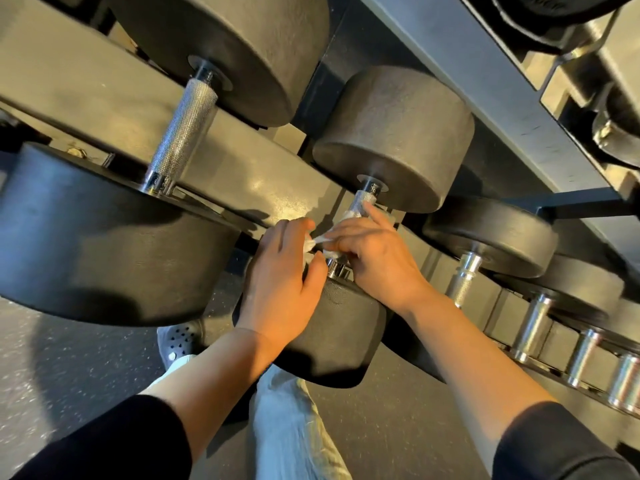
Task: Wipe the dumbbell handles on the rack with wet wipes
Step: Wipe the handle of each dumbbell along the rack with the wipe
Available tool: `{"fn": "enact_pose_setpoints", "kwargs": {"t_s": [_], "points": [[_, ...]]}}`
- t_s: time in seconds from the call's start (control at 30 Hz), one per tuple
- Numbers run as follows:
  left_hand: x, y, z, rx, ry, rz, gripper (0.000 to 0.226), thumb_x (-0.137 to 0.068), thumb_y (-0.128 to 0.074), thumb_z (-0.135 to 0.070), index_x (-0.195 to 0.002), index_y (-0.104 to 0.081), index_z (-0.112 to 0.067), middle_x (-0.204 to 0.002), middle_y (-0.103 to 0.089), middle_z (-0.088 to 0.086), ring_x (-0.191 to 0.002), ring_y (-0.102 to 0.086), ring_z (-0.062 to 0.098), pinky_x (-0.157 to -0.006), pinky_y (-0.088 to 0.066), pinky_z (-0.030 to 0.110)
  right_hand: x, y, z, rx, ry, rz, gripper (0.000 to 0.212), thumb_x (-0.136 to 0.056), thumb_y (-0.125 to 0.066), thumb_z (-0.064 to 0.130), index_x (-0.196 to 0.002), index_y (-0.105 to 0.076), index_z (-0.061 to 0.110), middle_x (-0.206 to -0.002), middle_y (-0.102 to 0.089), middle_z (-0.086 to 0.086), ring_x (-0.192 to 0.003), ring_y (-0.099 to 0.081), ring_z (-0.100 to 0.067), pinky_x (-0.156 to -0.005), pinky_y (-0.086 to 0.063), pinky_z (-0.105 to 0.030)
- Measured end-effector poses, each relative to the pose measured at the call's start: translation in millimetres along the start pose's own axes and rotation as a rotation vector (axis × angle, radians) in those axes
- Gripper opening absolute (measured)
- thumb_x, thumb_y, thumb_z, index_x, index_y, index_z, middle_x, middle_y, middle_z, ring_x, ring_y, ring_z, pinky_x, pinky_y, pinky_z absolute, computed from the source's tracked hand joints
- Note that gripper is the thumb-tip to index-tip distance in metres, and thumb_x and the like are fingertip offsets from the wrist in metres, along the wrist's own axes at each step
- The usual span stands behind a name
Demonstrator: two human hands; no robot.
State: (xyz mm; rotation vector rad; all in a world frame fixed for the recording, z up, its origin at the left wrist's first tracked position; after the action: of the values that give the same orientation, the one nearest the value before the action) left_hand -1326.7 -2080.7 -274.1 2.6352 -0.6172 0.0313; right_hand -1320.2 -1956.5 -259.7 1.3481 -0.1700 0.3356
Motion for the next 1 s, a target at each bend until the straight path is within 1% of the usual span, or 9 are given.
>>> {"fn": "enact_pose_setpoints", "kwargs": {"t_s": [0.13,0.23,0.33,0.43,0.6,0.7,0.8,0.9,1.0], "points": [[-1.5,-1.3,1.4,-0.010,0.004,0.001,0.040,-0.088,-0.048,-0.024,-0.126,-0.048,-0.011,-0.114,-0.050,0.002,-0.094,-0.034,-0.006,-0.076,-0.033,-0.001,11.5,7.9,-7.3,-0.246,-0.049,-0.189,0.038,-0.065,-0.063,-0.019,-0.088,-0.075,0.009,-0.093,-0.072,-0.003,-0.097,-0.063,-0.021,-0.092,-0.048,-0.037],[-0.7,-1.6,-0.5,-0.027,-0.006,-0.003,0.037,-0.090,-0.045,-0.027,-0.124,-0.049,-0.012,-0.112,-0.050,0.002,-0.093,-0.039,-0.002,-0.073,-0.034,0.003,40.2,20.8,-24.4,-0.263,-0.196,-0.435,0.035,-0.076,-0.064,-0.014,-0.101,-0.072,0.010,-0.101,-0.069,-0.003,-0.098,-0.061,-0.017,-0.087,-0.047,-0.023],[-4.0,0.7,-8.8,-0.052,-0.005,-0.021,0.038,-0.087,-0.045,-0.028,-0.121,-0.051,-0.012,-0.108,-0.054,0.002,-0.095,-0.046,0.006,-0.072,-0.033,0.007,57.9,15.9,-45.8,-0.254,-0.364,-0.483,0.037,-0.079,-0.064,-0.007,-0.111,-0.066,0.012,-0.105,-0.067,-0.001,-0.098,-0.059,-0.015,-0.086,-0.040,-0.012],[-13.3,0.2,-27.7,-0.080,-0.039,-0.037,0.039,-0.085,-0.047,-0.027,-0.120,-0.052,-0.011,-0.102,-0.050,-0.004,-0.089,-0.048,0.007,-0.071,-0.035,0.008,55.1,4.4,-62.0,-0.288,-0.498,-0.487,0.029,-0.078,-0.069,-0.001,-0.103,-0.064,0.014,-0.097,-0.068,-0.001,-0.090,-0.062,-0.014,-0.079,-0.046,-0.022],[-17.2,-15.1,-33.1,-0.222,-0.034,-0.017,0.036,-0.087,-0.052,-0.030,-0.119,-0.054,-0.013,-0.102,-0.059,0.002,-0.084,-0.046,0.007,-0.068,-0.037,0.025,27.3,-5.7,-74.7,-0.510,-0.590,-0.610,0.031,-0.077,-0.063,-0.005,-0.102,-0.065,0.011,-0.096,-0.066,0.001,-0.088,-0.060,-0.010,-0.078,-0.050,-0.026],[-18.3,-13.2,-31.7,-0.234,-0.038,-0.060,0.044,-0.080,-0.042,-0.040,-0.111,-0.056,-0.013,-0.087,-0.054,-0.007,-0.076,-0.044,0.004,-0.066,-0.036,0.024,19.8,-14.6,-76.7,-0.742,-0.600,-0.606,0.032,-0.074,-0.060,-0.012,-0.093,-0.062,0.013,-0.085,-0.061,0.009,-0.079,-0.057,-0.005,-0.069,-0.049,-0.022],[-19.5,-13.1,-32.2,-0.246,-0.010,-0.058,0.037,-0.079,-0.046,-0.034,-0.107,-0.056,-0.012,-0.085,-0.052,-0.010,-0.073,-0.046,0.008,-0.066,-0.036,0.026,24.6,-19.3,-75.0,-0.757,-0.543,-0.528,0.028,-0.073,-0.062,-0.012,-0.074,-0.059,0.016,-0.073,-0.061,0.003,-0.071,-0.060,-0.013,-0.064,-0.051,-0.026],[-19.5,-13.7,-31.6,-0.247,0.016,-0.049,0.036,-0.077,-0.047,-0.031,-0.108,-0.056,-0.013,-0.086,-0.054,-0.010,-0.074,-0.050,0.012,-0.066,-0.036,0.027,30.3,-22.9,-73.7,-0.844,-0.536,-0.402,0.037,-0.069,-0.065,-0.014,-0.062,-0.054,0.020,-0.065,-0.058,0.005,-0.061,-0.056,0.000,-0.058,-0.044,-0.012],[-18.8,-12.4,-31.4,-0.237,0.022,-0.061,0.037,-0.076,-0.046,-0.032,-0.107,-0.056,-0.014,-0.087,-0.054,-0.011,-0.074,-0.051,0.012,-0.066,-0.036,0.026,38.1,-29.0,-67.6,-0.907,-0.524,-0.272,0.040,-0.068,-0.070,-0.013,-0.058,-0.054,0.022,-0.060,-0.056,0.011,-0.054,-0.053,0.006,-0.055,-0.040,-0.006]]}}
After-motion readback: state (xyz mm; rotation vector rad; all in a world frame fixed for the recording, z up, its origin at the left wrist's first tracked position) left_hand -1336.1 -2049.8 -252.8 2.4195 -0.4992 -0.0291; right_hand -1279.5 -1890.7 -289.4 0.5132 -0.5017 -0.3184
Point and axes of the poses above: each hand's wrist, its own x-axis away from the middle knuckle, its own y-axis out of the back of the hand, z = x × y, the point moved 7 cm from there along -x, towards the middle knuckle
